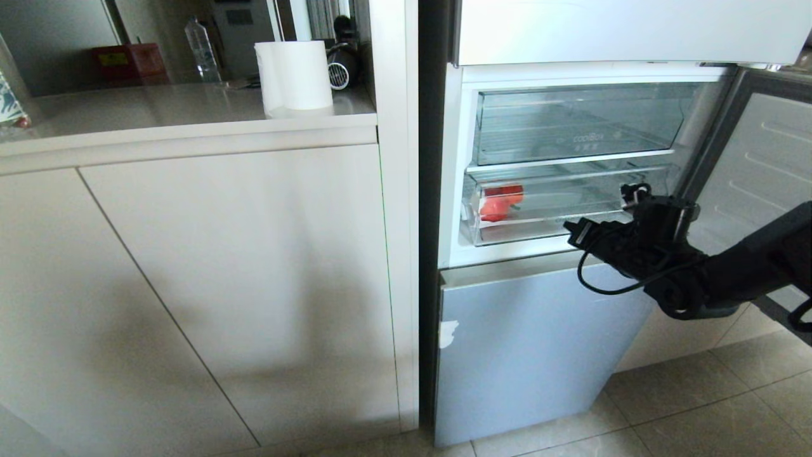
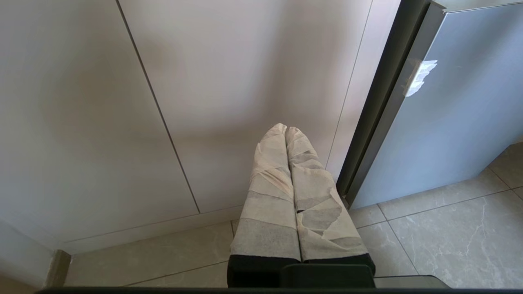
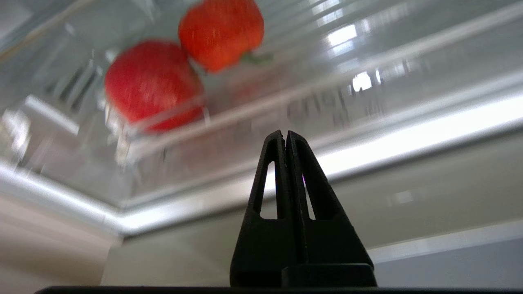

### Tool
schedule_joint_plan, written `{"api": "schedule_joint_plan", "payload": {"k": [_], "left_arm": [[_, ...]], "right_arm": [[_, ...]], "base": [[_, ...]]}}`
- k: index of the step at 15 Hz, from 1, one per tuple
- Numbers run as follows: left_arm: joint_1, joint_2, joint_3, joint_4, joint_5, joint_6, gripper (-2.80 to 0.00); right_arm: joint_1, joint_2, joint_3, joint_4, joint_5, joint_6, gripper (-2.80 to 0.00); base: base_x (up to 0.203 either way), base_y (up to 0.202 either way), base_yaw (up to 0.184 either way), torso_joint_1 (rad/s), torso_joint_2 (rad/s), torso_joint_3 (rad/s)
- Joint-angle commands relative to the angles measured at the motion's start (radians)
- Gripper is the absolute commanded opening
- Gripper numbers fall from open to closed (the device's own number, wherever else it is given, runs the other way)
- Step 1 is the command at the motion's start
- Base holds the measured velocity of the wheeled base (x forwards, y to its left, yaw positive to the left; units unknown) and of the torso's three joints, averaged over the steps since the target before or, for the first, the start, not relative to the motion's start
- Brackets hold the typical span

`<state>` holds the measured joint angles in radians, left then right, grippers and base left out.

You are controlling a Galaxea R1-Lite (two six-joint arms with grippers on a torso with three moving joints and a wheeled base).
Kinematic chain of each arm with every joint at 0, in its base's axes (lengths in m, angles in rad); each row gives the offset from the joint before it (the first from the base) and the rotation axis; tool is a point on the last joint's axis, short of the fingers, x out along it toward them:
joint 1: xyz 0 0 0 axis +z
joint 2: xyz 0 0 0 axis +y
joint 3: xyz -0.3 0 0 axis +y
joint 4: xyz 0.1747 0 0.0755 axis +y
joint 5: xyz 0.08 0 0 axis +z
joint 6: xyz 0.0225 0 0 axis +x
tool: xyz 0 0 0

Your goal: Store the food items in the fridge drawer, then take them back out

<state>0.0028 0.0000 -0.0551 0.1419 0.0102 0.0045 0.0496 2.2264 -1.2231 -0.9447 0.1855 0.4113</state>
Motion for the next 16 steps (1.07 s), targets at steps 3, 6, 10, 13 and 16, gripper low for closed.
{"api": "schedule_joint_plan", "payload": {"k": [3,6,10,13,16], "left_arm": [[0.0,0.002,0.0,0.001,0.001,0.0,-2.8],[0.0,0.002,0.0,0.001,0.001,0.0,-2.8],[0.0,0.002,0.0,0.001,0.001,0.0,-2.8],[0.0,0.002,0.0,0.001,0.001,0.0,-2.8],[0.0,0.002,0.0,0.001,0.001,0.0,-2.8]], "right_arm": [[0.003,0.217,-0.253,-0.01,0.002,0.007,-2.8],[0.004,0.274,-0.331,-0.092,-0.001,0.11,-2.8],[0.002,0.162,-0.138,-0.148,0.003,0.127,-2.8],[0.001,-0.043,0.104,-0.213,0.016,0.123,-2.8],[0.0,-0.289,0.316,-0.238,0.021,0.107,-2.8]], "base": [[0.0,0.0,0.0,0.0,0.0,0.0],[0.0,0.0,0.0,0.0,0.0,0.0],[0.0,0.0,0.0,0.0,0.0,0.0],[0.0,0.0,0.0,0.0,0.0,0.0],[0.0,0.0,0.0,0.0,0.0,0.0]]}}
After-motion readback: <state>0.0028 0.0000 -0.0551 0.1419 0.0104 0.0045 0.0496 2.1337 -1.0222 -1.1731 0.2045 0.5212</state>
